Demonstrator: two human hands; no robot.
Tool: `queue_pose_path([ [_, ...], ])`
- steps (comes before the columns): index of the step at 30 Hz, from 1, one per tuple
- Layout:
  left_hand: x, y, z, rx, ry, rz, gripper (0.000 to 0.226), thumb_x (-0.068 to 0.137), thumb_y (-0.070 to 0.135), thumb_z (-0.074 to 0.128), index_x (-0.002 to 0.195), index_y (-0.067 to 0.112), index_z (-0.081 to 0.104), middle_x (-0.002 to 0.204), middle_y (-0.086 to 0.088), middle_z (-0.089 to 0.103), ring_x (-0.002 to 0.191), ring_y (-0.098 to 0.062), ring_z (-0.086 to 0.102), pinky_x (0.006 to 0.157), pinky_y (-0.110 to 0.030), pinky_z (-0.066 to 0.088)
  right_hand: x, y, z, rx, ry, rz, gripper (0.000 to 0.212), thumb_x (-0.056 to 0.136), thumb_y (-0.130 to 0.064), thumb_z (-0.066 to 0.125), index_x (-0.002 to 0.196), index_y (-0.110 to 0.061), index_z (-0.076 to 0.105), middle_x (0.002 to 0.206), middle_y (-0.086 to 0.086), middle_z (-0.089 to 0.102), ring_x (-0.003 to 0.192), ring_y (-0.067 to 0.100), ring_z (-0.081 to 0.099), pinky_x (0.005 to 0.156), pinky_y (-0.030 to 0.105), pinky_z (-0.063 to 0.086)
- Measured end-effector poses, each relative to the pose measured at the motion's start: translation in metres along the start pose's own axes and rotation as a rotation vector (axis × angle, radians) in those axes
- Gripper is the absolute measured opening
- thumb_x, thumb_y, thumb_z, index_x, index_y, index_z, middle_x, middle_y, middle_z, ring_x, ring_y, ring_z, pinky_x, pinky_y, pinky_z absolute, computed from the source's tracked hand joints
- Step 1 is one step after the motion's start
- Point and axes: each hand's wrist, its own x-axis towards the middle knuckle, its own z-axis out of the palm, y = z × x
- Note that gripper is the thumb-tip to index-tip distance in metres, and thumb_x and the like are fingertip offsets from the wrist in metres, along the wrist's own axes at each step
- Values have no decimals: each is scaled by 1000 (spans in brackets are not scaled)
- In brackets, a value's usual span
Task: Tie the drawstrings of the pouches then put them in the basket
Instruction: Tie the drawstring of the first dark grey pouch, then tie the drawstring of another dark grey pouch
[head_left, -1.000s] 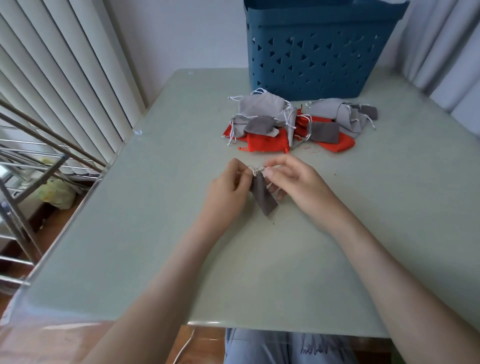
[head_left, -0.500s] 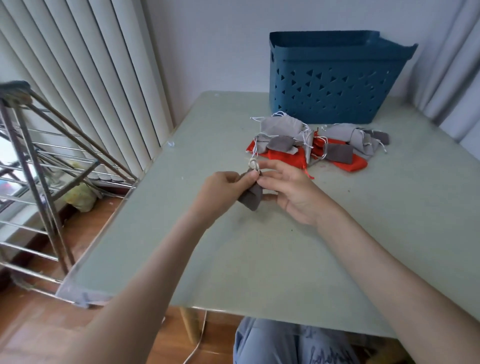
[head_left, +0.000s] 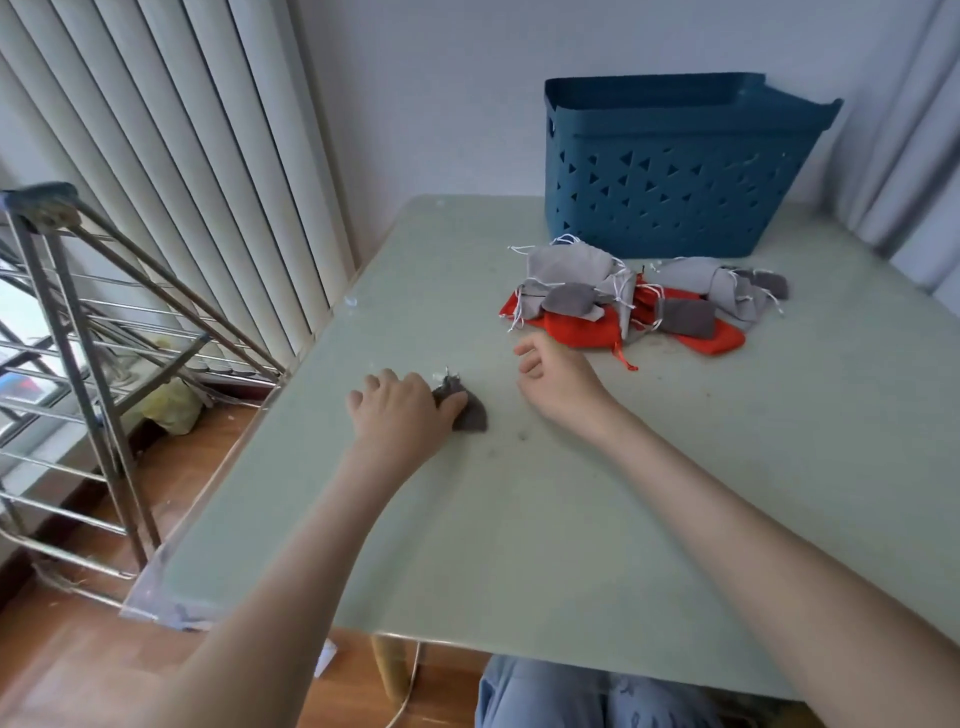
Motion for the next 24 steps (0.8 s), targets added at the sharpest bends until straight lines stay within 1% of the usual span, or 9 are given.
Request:
queue_pose_path([
  [2, 1, 8, -5, -39, 114, -4, 49, 94, 52, 41, 109, 7, 53, 117, -13, 49, 114, -31, 41, 88, -37, 29, 7, 10, -12, -80, 101, -11, 36, 85, 2, 49, 121, -3, 51, 113, 13, 55, 104, 23, 51, 81, 21, 33],
  [5, 11, 11, -12, -163, 113, 25, 31, 96, 35, 46, 116, 12, 52, 122, -10, 49, 117, -30, 40, 93, -37, 28, 23, 26, -26, -287, 277, -58, 44, 82, 1, 52, 126, -2, 48, 124, 20, 50, 120, 36, 42, 100, 32, 30],
  [9, 20, 9, -11, -468, 158, 73, 19, 92, 17, 49, 109, 12, 54, 106, -7, 59, 103, -28, 53, 86, -35, 38, 41, 39, -37, -347, 300, -60, 62, 86, -3, 52, 144, -12, 31, 141, 15, 39, 136, 38, 24, 112, 42, 22],
  [12, 21, 18, -12, -641, 163, 95, 14, 92, 16, 50, 103, 12, 57, 92, -3, 62, 88, -24, 59, 73, -30, 40, 54, 44, -40, -281, 270, -25, 56, 90, -2, 48, 143, -12, 34, 141, 13, 40, 131, 32, 35, 104, 44, 35],
  [15, 21, 28, -11, -666, 153, 156, 18, 94, 13, 47, 96, 14, 64, 85, 3, 61, 83, -18, 58, 64, -20, 35, 61, 48, -40, -296, 344, -33, 33, 90, 1, 44, 120, -5, 56, 127, 14, 49, 115, 32, 50, 90, 40, 44],
  [17, 18, 36, -14, -670, 120, 184, 21, 94, 15, 46, 93, 16, 68, 83, 6, 62, 78, -13, 55, 58, -11, 35, 61, 49, -43, -281, 416, -59, 23, 91, -1, 44, 106, -3, 62, 117, 15, 53, 106, 32, 53, 84, 36, 43],
  [20, 12, 46, -21, -738, -15, 205, 27, 98, 29, 45, 94, 17, 69, 82, 9, 64, 75, -9, 54, 65, -8, 37, 49, 42, -55, -138, 543, -149, 17, 92, -3, 47, 100, -1, 61, 103, 17, 61, 95, 31, 57, 75, 26, 36],
  [22, 4, 52, -26, -949, -281, 190, 43, 99, 43, 38, 97, 14, 70, 84, 6, 66, 73, -9, 56, 72, -19, 43, 34, 33, -64, 27, 530, -179, 12, 93, -5, 49, 99, -4, 59, 93, 12, 65, 84, 18, 63, 71, 22, 41],
  [24, -4, 61, -29, -1121, -534, 177, 59, 98, 52, 28, 105, 8, 67, 91, -1, 68, 74, -10, 59, 73, -20, 47, 11, 27, -72, 220, 436, -177, 10, 92, -4, 52, 95, -11, 59, 83, 1, 66, 69, -3, 61, 64, 14, 44],
])
